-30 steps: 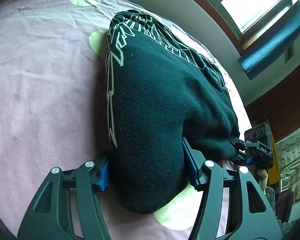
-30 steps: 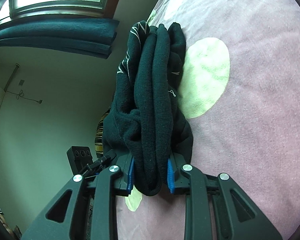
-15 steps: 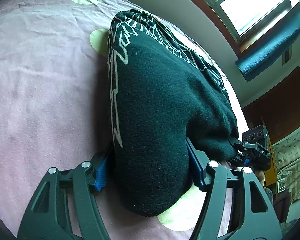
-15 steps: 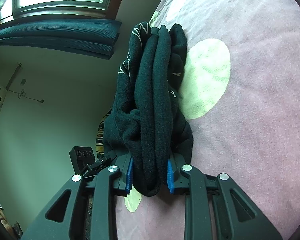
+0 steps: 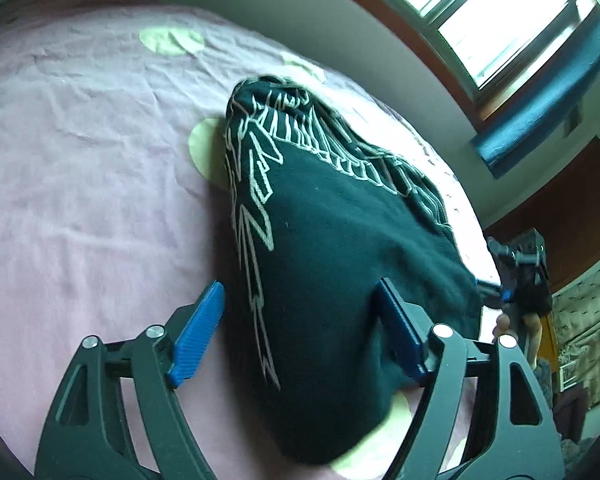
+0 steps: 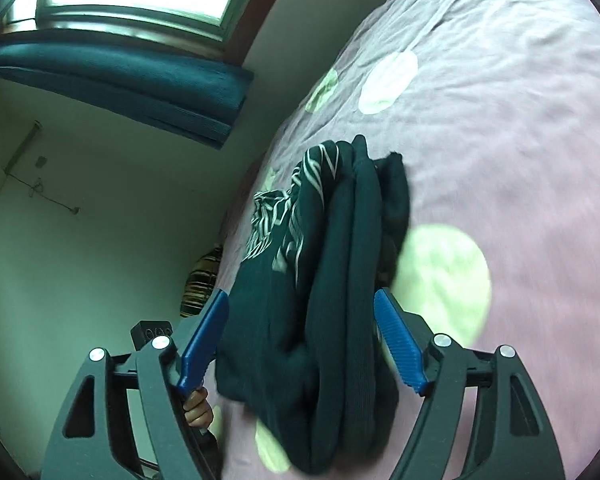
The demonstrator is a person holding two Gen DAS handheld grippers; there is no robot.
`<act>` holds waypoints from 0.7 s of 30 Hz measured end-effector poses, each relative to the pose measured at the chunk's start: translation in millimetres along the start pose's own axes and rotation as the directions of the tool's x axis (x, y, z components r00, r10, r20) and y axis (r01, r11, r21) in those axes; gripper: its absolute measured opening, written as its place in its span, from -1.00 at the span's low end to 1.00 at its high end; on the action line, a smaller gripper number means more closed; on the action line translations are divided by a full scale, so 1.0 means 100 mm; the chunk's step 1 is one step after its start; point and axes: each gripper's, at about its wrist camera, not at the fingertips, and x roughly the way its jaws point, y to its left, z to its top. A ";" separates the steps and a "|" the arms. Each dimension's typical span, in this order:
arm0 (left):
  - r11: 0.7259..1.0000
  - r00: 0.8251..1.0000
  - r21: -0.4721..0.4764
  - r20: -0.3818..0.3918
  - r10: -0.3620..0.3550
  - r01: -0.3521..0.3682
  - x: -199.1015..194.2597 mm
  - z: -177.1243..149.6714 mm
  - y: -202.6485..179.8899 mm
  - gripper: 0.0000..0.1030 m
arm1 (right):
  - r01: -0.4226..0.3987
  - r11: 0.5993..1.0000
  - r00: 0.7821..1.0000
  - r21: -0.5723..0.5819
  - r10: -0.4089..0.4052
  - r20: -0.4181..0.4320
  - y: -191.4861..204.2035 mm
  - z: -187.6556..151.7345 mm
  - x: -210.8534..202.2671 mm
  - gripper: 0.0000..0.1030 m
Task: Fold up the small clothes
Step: 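Open the right tool and lift both tools away from the folded hoodie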
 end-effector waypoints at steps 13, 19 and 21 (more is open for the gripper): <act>1.000 0.999 0.026 -0.048 -0.013 0.014 0.30 -0.02 0.03 0.62 | -0.011 0.994 0.999 0.107 0.017 -0.052 -0.48 0.10 0.47 -0.45; 0.999 1.000 0.029 -0.012 0.021 -0.020 0.18 -0.05 -0.01 0.69 | -0.024 0.990 0.999 0.136 0.027 -0.020 -0.51 -0.01 0.25 -0.28; 0.996 0.997 0.063 0.017 0.070 -0.071 0.11 -0.10 -0.09 0.70 | 0.000 0.989 1.000 0.145 0.001 -0.003 -0.50 -0.11 0.13 -0.25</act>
